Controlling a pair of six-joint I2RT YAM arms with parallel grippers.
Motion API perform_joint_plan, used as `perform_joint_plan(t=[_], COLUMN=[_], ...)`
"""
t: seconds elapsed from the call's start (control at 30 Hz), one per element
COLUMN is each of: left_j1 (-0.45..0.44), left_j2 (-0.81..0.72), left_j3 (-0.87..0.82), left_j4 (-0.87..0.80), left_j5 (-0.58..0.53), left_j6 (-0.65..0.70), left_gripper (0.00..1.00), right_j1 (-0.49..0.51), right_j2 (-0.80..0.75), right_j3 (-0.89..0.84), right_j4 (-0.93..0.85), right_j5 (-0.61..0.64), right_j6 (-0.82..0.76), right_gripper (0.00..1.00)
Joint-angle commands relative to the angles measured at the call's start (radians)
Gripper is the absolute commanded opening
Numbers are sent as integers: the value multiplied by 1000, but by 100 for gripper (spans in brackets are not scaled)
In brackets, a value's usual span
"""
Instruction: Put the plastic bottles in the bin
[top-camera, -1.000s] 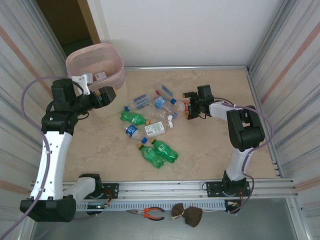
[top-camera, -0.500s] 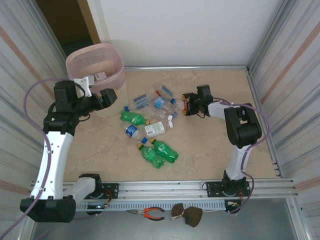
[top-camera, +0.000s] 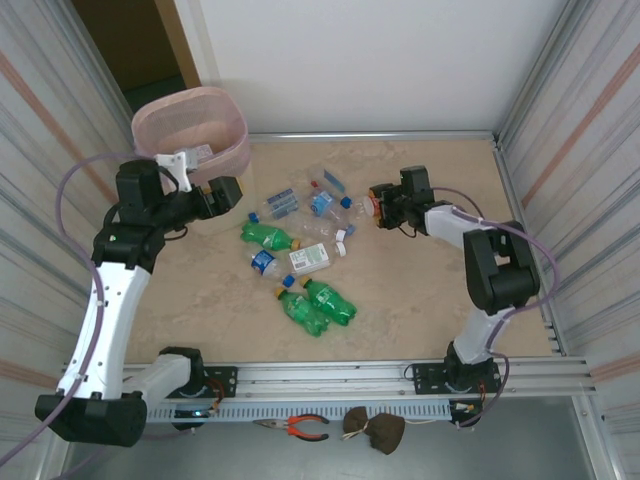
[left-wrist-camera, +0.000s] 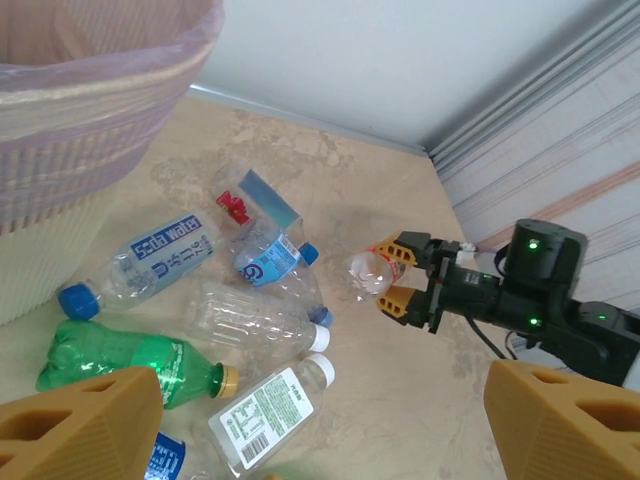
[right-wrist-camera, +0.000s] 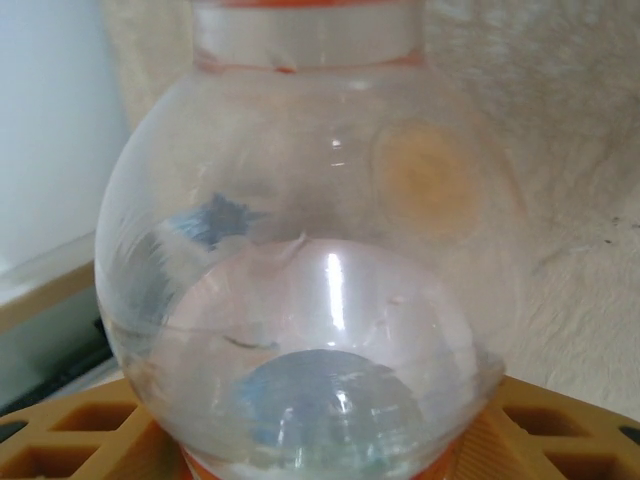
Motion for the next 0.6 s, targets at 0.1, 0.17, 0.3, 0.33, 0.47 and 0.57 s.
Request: perform_joint_plan(t=[0.1,0.17,0.3,0.33,0.47,0.57], left_j1=[-71,-96,-146,-157,-196,-211], left_j2=[-17,-10,9,11,12,10], left_j3=[-27,-23,-14,-15,-24,-25], left_j4=[129,157,205,225,302,327], left_j5=[-47,-46,-44,-39,10,27], left_j6=[-11,-8,3,6,41,75], left_gripper=[84,83,83,82,81,81], right_j1=[17,28,52,58,67,75], right_j2=[-222,-287,-407,-432,-517,-571], right_j3=[-25,-27,-33,-35,-39,-43], right_j4=[-79,-105,-132,-137,-151,-178], right_j5=[65,76,67,47,-93,-182], right_j6=[-379,-486,-681,-735,-920,-1029], right_gripper=[56,55,52,52,54,55])
